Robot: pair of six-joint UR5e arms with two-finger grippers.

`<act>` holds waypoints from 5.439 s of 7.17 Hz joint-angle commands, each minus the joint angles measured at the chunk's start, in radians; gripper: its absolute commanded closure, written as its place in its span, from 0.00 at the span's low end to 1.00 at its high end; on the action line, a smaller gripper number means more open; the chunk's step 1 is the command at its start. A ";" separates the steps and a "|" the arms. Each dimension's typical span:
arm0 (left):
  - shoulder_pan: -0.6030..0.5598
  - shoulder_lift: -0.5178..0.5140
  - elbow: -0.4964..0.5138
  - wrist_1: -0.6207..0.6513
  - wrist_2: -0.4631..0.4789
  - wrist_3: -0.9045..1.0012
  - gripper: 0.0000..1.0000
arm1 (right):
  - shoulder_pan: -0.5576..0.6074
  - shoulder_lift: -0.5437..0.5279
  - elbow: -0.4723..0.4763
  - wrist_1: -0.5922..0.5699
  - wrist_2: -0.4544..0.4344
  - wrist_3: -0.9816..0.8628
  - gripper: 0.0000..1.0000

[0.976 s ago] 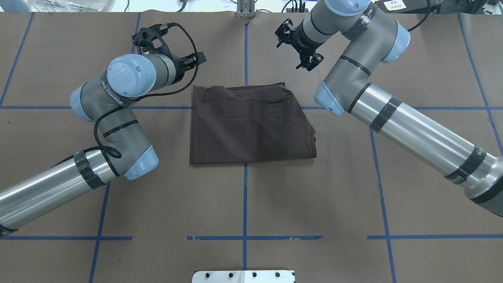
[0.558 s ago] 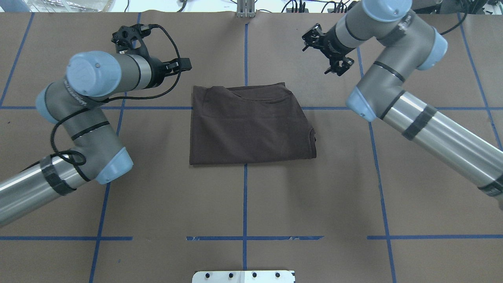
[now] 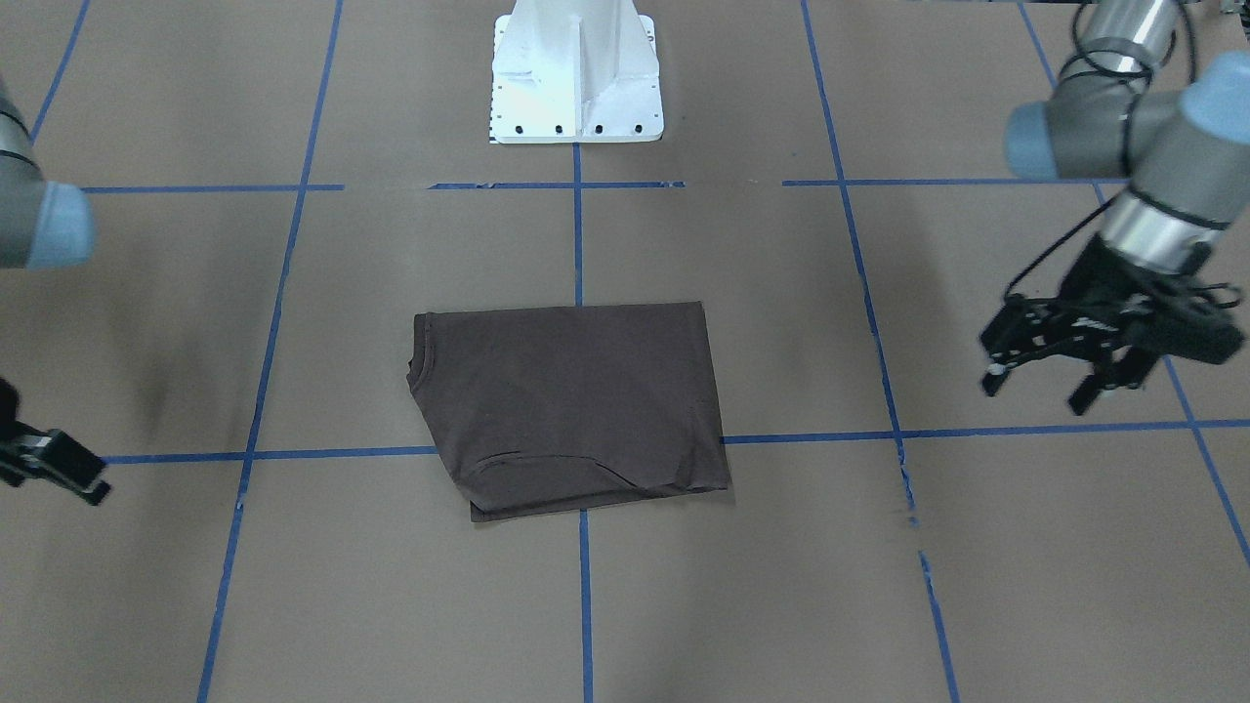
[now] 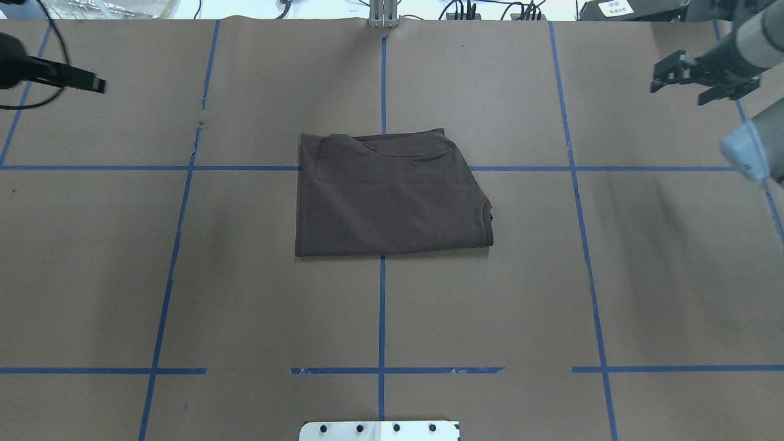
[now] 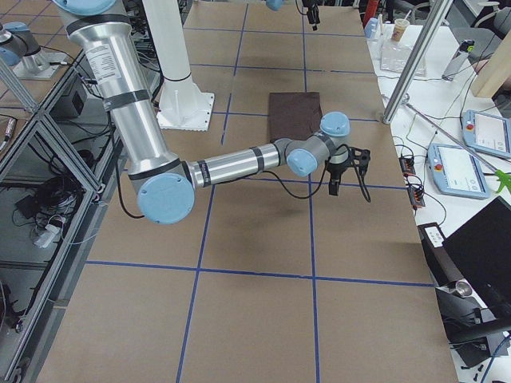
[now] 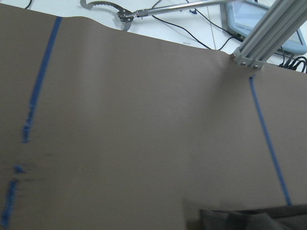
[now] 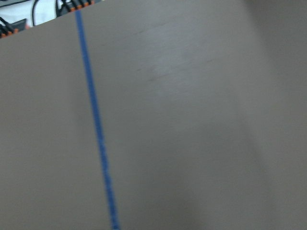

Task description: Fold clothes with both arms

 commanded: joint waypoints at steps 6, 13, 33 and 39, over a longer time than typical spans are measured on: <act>-0.276 0.230 -0.086 0.573 -0.128 0.595 0.00 | 0.233 -0.276 0.218 -0.390 0.147 -0.582 0.00; -0.274 0.275 -0.045 0.490 -0.273 0.594 0.00 | 0.207 -0.305 0.241 -0.388 0.104 -0.628 0.00; -0.271 0.218 -0.006 0.493 -0.217 0.585 0.00 | 0.178 -0.353 0.279 -0.385 0.092 -0.656 0.00; -0.273 0.211 -0.026 0.496 -0.220 0.585 0.00 | 0.173 -0.339 0.250 -0.378 0.101 -0.652 0.00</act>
